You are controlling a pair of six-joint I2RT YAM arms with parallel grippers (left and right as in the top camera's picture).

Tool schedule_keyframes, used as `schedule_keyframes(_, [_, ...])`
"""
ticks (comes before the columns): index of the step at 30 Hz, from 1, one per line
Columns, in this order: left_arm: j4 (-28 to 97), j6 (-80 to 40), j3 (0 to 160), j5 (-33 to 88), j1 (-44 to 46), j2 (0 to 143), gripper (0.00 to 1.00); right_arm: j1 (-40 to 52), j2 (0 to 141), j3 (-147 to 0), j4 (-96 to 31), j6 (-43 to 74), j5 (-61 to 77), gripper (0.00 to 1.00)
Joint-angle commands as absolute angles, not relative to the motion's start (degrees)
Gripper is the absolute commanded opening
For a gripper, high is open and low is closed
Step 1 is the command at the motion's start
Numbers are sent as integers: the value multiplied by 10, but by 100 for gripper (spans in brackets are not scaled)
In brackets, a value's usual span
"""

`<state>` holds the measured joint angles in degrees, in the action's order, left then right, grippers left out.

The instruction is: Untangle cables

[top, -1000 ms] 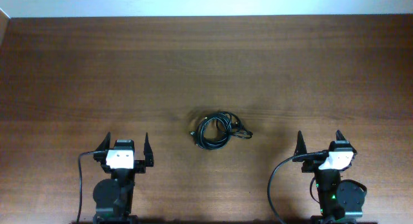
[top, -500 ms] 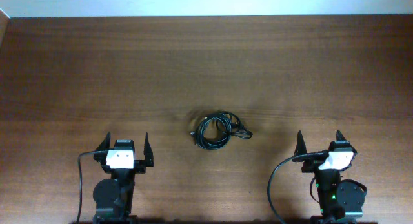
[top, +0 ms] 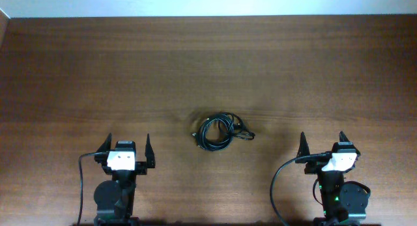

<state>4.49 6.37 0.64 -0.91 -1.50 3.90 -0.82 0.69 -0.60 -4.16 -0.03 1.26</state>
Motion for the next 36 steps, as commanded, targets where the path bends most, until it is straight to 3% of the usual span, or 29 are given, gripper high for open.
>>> schedule_keyframes(1, [48,61,5,-13,-13,36,99,-13,2,-3,-46,1,2,99])
schedule_keyframes(17, [8,58,5,8,-13,36,99,-13,2,-3,-46,1,2,99])
schedule_keyframes(22, [-69,58,7,129,-13,36,98,-11,2,-10,-3,17,78,99])
schedule_keyframes(24, [-68,2,39,140,-13,36,99,-11,2,-37,-14,3,104,99])
schedule_keyframes(29, [62,1,179,159,-13,49,99,-11,3,-147,-92,-38,112,99])
schedule_keyframes(36, [223,-52,410,303,-13,192,99,-11,16,-339,-150,4,136,99])
